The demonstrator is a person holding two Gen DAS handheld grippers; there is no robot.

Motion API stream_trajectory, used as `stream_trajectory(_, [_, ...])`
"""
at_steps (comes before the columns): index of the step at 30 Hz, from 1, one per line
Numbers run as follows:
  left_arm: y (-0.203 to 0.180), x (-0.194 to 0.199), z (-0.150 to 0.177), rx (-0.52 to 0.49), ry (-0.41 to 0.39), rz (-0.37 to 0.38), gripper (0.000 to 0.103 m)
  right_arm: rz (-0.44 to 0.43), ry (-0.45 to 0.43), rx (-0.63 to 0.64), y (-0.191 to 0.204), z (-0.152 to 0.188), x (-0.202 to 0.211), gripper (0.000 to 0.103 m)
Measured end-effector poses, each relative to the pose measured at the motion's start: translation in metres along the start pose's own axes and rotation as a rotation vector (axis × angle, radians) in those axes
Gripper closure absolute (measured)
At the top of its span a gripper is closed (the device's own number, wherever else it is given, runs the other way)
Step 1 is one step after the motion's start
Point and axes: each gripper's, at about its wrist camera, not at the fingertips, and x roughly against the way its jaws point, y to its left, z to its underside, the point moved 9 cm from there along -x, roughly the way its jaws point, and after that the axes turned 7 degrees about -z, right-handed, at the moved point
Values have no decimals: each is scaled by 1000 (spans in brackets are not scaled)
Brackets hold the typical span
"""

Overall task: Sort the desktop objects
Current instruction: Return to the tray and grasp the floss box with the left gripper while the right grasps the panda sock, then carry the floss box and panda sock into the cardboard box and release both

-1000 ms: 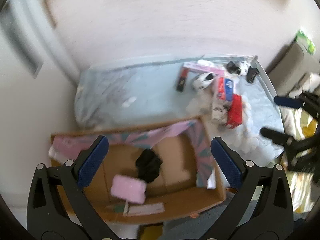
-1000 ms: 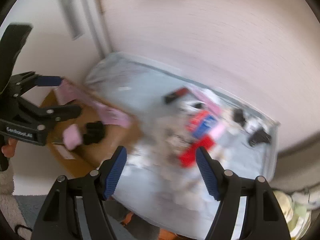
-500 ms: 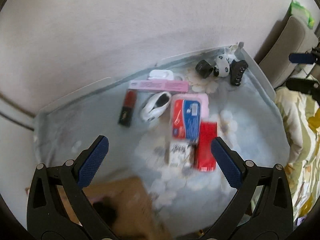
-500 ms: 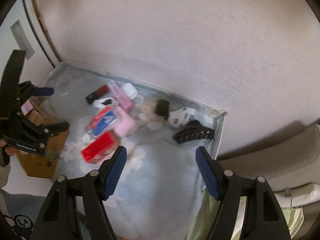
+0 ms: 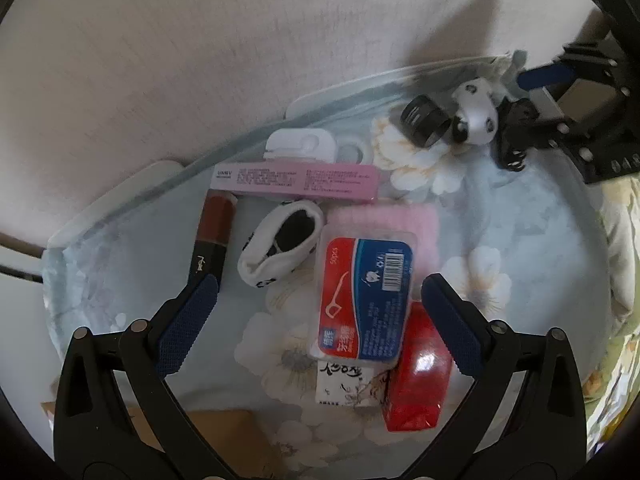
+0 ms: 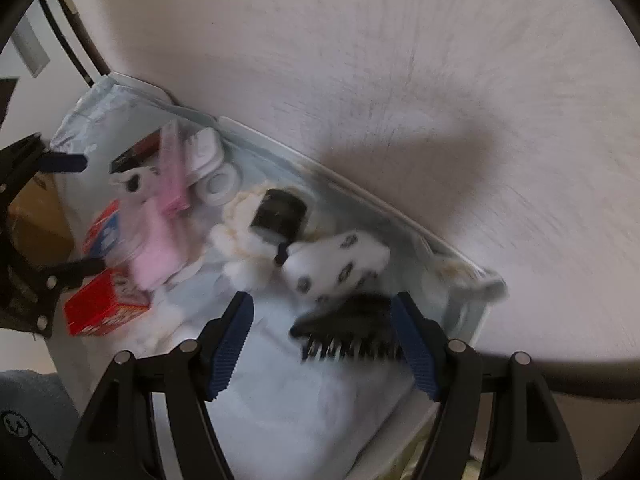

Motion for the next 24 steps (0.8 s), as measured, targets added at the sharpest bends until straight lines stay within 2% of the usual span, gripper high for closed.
stream_trajectory(6, [-2,-17,5,24,39,26,5,-20,41,19,-9,-9,-32,36])
stream_trajectory(12, [-8,-24,10,33,71,93,37,12,36,72,-8,-12,-38,36])
stream_trajectory(13, [-9,-25,12,36,75,112,46,25,39,90,-8,-12,-38,42])
stream_trajectory(14, [-10,-24,12,40,78,124,49,36,41,101,-8,-12,-38,45])
stream_trajectory(19, [-8,-20,15,54,71,134,52,30,33,101,-9,-10,-31,55])
stream_trajectory(24, [-3,-4,14,41,43,125,52,34,14,90,-7,-9,-14,58])
